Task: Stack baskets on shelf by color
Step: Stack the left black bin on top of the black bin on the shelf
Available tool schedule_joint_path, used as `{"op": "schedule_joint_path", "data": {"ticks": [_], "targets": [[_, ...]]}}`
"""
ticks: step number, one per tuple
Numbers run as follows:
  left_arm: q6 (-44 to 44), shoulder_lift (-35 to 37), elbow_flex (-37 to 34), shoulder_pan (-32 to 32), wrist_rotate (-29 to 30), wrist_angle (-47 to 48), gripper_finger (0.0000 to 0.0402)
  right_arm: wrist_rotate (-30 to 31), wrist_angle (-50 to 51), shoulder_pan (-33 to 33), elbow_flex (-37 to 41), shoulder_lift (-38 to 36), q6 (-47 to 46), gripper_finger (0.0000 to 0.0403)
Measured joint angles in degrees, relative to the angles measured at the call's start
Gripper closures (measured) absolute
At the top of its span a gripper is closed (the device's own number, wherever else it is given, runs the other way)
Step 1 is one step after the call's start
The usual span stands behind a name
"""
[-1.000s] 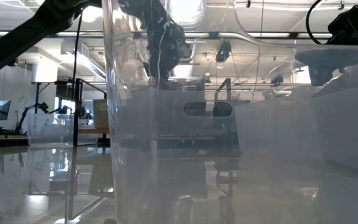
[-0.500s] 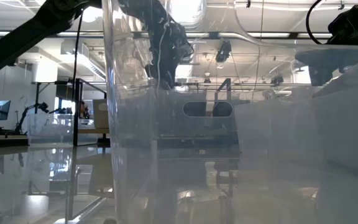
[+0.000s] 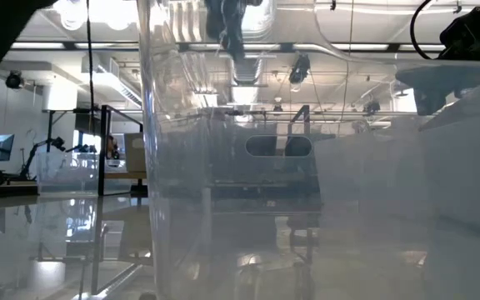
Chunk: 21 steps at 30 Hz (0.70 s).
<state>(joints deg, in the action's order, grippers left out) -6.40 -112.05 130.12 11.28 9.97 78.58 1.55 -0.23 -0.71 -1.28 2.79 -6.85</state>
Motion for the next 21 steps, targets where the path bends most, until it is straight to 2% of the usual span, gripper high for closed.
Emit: {"op": "schedule_joint_path", "data": {"ticks": [5,9,13,16,18,21], "targets": [[-3.53,5.66,-10.84,-9.59,-2.16,-0.08,0.025,0.01,0.0,0.0,0.0,0.0,0.0,0.0394],[-3.61,12.52,-23.25,-12.74,-0.51,-2.28,0.0252,0.02,0.0,0.0,0.0,0.0,0.0,0.0394],[-6.59,18.75,-37.01,-11.95,1.16,-11.5,0.0252,-0.01,0.0,-0.01,0.01,0.0,0.0,0.0394],[-12.09,22.4,-46.43,-10.16,1.32,-20.26,0.0252,-0.01,0.0,-0.01,0.01,0.0,0.0,0.0394],[-16.18,24.0,-51.26,-8.69,1.43,-25.54,0.0252,0.01,0.0,-0.02,0.0,0.0,0.0,0.0394],[-19.76,24.14,-56.07,-6.42,4.9,-31.27,0.0252,0.0,0.02,0.0,-0.01,0.0,0.0,0.0394]]}}
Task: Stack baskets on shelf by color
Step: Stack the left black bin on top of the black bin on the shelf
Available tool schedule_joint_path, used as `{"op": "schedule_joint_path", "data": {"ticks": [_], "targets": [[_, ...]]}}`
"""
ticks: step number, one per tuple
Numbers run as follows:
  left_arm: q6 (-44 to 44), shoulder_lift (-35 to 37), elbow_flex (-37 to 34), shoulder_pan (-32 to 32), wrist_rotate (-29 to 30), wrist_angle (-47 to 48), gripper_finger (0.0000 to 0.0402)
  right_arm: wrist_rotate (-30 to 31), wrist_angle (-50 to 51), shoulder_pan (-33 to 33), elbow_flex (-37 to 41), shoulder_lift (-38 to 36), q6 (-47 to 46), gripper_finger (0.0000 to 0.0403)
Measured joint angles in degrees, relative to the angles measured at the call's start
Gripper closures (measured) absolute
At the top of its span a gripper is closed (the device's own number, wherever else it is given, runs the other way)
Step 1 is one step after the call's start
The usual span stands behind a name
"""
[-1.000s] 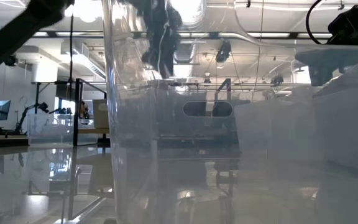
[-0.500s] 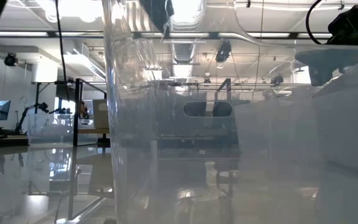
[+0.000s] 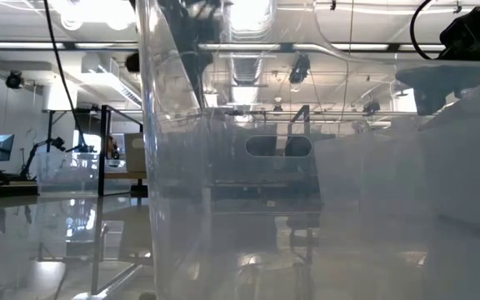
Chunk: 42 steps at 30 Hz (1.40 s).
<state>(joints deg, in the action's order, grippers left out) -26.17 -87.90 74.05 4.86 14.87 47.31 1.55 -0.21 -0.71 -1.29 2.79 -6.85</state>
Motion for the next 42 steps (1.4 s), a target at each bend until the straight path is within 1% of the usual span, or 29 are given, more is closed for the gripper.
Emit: {"op": "schedule_joint_path", "data": {"ticks": [2,3,5,7,10,12,14,21,27,31,36,42], "targets": [[-0.15,-0.66,-1.0,1.64,1.08,-1.47,0.0253,0.02,-0.01,0.0,-0.01,0.0,0.0,0.0394],[-0.14,-1.05,-1.16,2.5,0.55,-2.1,0.0256,0.01,-0.02,-0.02,0.0,-0.02,0.0,0.0394],[-0.01,-2.05,-1.28,4.05,-2.41,-3.02,0.027,0.02,0.0,0.0,0.01,-0.02,0.0,0.0394],[0.17,-3.33,-0.92,5.48,-5.8,-4.23,0.0295,-0.01,-0.02,-0.01,0.0,-0.02,0.0,0.0394],[0.16,-5.07,0.66,6.95,-10.44,-6.95,0.0346,0.02,-0.02,0.0,0.02,-0.04,0.0,0.0394],[-0.18,-6.57,2.47,7.48,-11.73,-8.23,0.0381,0.02,0.0,-0.01,0.0,-0.04,0.0,0.0394],[-0.98,-8.35,4.57,7.94,-11.58,-8.37,0.0395,0.0,0.0,0.0,0.0,-0.04,0.0,0.0394],[-4.58,-17.43,15.48,9.17,-12.56,-8.27,0.04,0.02,-0.02,-0.02,0.02,-0.04,0.0,0.0394],[-4.73,-26.33,27.0,10.54,-13.65,-8.33,0.0401,0.02,-0.02,0.0,0.01,-0.04,0.0,0.0394],[-4.14,-30.29,33.19,11.21,-13.67,-7.37,0.0401,0.02,-0.02,-0.01,0.02,-0.04,0.0,0.0394],[-1.31,-31.94,36.8,11.86,-14.14,-7.93,0.0401,0.02,-0.02,-0.02,0.0,-0.04,0.0,0.0394],[0.36,-31.97,36.16,12.33,-14.62,-10.77,0.0401,0.01,-0.02,0.0,0.01,-0.04,0.0,0.0394]]}}
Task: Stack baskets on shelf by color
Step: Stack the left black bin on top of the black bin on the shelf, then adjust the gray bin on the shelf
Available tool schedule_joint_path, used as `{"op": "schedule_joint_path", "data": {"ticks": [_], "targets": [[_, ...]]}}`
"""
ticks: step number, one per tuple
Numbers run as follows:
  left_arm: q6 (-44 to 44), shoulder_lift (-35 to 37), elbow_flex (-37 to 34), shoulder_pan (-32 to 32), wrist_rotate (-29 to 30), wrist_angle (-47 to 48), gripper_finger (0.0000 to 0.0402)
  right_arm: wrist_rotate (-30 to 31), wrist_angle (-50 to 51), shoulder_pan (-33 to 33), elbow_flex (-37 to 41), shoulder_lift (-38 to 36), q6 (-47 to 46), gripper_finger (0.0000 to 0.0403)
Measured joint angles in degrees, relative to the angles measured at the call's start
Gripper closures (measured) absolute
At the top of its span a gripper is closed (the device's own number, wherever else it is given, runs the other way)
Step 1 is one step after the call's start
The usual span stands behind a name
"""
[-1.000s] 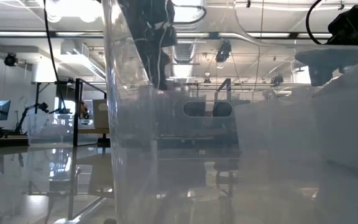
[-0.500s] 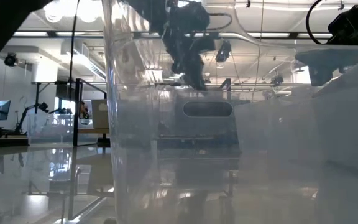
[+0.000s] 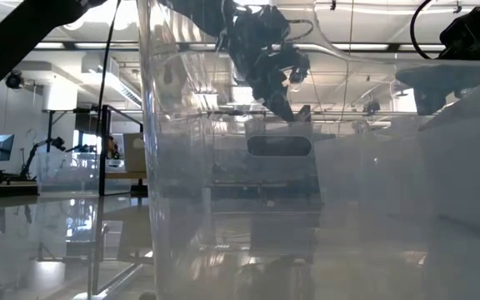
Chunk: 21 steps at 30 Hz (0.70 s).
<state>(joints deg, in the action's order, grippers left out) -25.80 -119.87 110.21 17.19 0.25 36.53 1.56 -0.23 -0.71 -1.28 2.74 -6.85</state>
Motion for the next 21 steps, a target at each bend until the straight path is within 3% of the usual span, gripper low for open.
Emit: {"op": "schedule_joint_path", "data": {"ticks": [5,15,21], "targets": [[2.74,0.0,-0.82,0.43,-0.15,-0.3,0.0387,0.0,0.0,-0.01,0.0,0.0,0.0,0.0394],[6.43,0.22,-0.83,1.09,-0.02,0.67,0.0291,0.0,0.0,-0.02,0.0,0.0,0.0,0.0394],[6.41,3.43,2.92,1.11,0.67,11.15,0.0241,0.01,0.0,-0.01,0.0,0.0,0.0,0.0394]]}}
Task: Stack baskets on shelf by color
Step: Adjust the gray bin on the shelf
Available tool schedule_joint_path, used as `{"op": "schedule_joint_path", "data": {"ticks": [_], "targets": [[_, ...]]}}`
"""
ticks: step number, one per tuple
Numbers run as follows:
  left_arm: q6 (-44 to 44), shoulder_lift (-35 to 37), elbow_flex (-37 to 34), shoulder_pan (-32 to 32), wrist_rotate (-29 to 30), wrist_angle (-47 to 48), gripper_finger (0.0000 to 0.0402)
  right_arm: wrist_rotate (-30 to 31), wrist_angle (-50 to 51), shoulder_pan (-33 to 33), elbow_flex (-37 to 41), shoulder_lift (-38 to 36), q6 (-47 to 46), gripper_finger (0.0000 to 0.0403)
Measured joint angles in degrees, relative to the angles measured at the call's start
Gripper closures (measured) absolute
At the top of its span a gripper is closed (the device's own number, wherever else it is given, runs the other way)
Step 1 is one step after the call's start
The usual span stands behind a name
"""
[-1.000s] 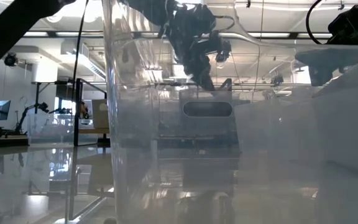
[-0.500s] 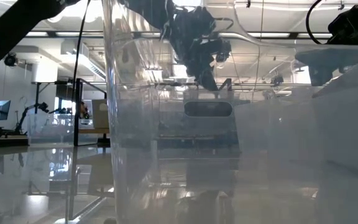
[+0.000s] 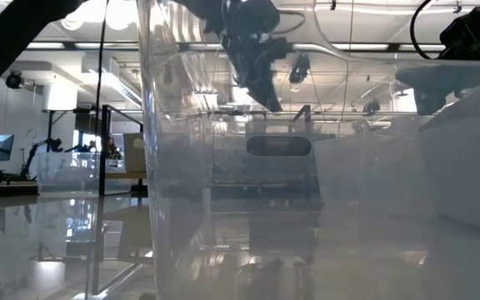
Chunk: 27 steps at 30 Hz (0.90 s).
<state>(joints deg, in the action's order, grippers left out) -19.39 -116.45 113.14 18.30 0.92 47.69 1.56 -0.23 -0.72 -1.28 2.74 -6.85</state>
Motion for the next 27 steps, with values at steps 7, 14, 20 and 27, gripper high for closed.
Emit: {"op": "schedule_joint_path", "data": {"ticks": [7,14,20,27], "targets": [[1.15,7.29,0.32,-0.7,3.31,21.42,0.0228,-0.02,0.01,0.0,-0.01,0.0,0.0,0.0394],[5.38,14.79,-7.28,0.57,5.45,31.72,0.0228,0.0,0.02,0.01,-0.02,0.0,0.0,0.0394],[2.63,20.36,-22.56,3.29,16.38,26.7,0.0228,0.0,0.02,-0.01,-0.01,0.0,0.0,0.0394],[-3.84,22.12,-34.37,6.63,16.5,17.06,0.023,0.0,0.02,0.01,-0.01,0.0,0.0,0.0394]]}}
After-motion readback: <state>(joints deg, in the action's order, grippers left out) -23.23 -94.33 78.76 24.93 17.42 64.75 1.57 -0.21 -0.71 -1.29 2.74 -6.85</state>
